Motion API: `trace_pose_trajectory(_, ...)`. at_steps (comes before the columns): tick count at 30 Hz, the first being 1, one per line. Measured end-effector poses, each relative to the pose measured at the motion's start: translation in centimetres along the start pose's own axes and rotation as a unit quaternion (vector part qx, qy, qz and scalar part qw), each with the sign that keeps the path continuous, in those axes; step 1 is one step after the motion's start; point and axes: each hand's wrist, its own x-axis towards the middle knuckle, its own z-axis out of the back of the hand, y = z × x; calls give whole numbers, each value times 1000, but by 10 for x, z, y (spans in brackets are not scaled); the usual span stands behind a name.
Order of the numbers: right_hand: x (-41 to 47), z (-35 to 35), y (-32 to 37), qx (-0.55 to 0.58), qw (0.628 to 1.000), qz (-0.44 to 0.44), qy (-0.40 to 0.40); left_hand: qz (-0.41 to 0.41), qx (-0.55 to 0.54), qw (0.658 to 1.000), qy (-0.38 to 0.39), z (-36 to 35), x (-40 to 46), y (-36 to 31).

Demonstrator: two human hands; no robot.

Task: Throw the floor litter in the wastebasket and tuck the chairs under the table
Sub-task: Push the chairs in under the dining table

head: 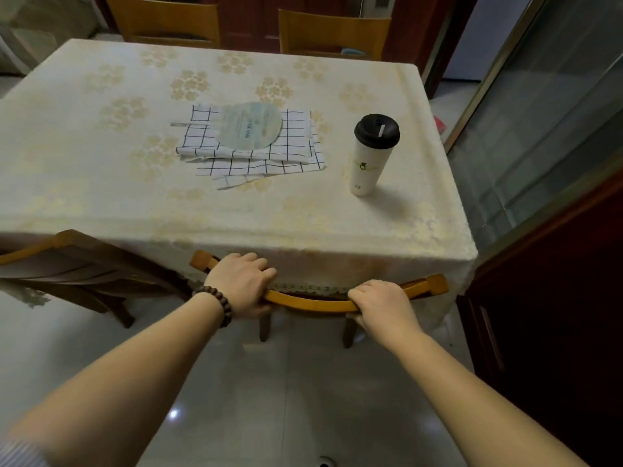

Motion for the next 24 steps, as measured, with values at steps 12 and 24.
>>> trace_pose_trajectory(12, -1, -1, -10, -40, 994, -98, -26, 72, -26, 997, 6, 5, -5, 34)
trace_pose_trajectory(24, 13, 2, -52, -47, 996, -51, -47, 130, -50, 990, 11, -4, 4, 1)
